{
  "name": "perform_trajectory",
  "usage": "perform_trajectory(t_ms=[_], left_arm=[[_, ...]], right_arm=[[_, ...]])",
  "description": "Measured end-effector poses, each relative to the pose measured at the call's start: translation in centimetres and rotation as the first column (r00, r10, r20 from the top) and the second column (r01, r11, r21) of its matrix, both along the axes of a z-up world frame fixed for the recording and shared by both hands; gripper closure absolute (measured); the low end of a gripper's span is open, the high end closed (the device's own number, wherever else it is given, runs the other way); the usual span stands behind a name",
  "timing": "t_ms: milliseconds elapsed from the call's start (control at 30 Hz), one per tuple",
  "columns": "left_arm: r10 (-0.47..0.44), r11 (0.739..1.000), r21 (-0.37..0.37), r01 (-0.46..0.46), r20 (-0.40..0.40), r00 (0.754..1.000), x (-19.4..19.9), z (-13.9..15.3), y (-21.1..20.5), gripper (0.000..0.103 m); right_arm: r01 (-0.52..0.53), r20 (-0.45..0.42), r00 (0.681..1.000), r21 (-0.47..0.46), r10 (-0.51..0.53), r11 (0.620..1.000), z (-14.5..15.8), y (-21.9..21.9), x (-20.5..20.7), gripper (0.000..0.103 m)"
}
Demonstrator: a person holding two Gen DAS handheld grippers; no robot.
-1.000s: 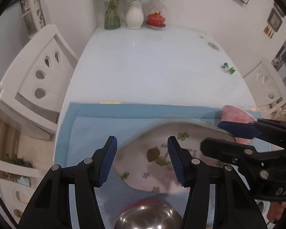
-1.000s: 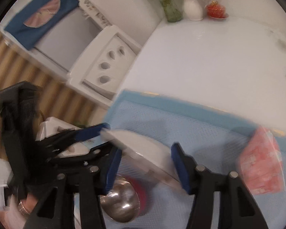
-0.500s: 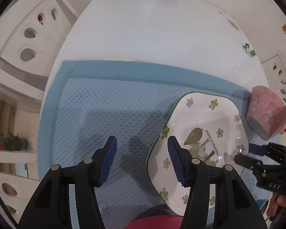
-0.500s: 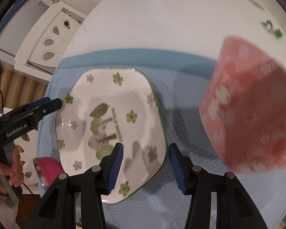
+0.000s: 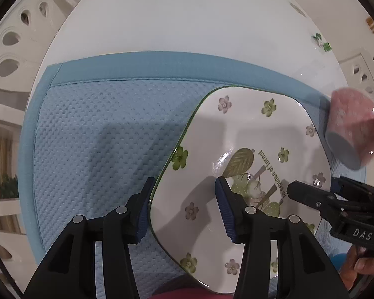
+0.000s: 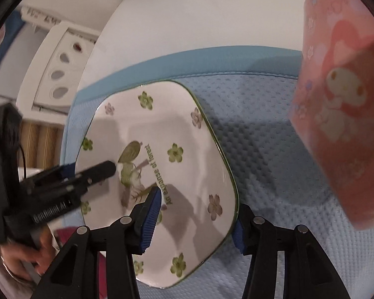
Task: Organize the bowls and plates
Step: 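Lift the leaf-print plate and carry it toward the plate stack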
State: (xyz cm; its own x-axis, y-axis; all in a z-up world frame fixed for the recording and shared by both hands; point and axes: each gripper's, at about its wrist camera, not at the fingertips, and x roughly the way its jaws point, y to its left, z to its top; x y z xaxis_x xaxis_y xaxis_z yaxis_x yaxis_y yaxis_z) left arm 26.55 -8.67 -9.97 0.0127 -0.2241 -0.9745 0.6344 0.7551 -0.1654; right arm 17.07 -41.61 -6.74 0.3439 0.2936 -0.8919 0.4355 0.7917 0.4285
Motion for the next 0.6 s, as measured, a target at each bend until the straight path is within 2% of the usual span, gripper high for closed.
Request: perform_trajectory(t_ms=[200,467,600], left_arm=[[-0.044,0.999,0.002,0.044,0.101,0.994,1.1,2.1,-0.3,0.059],[-0.023,0.999,-0.043,0.029,0.134,0.991,3.4,4.1,0.5,0.059],[-0.004,0.998,-0.057,0.011,0.124,0.992,4.1,4.6,1.4,0.059]], right_arm=[[-0.037,0.053,0.998,0.036,0.035,0.999,0.4,0.6,0.9,0.052],[-0.074,0.092,0.993,0.045,0.069,0.996,1.2,1.7,1.8,0.052],[-0.098,0.110,0.990,0.038,0.093,0.994,1.7,2.5,2.6,0.052]])
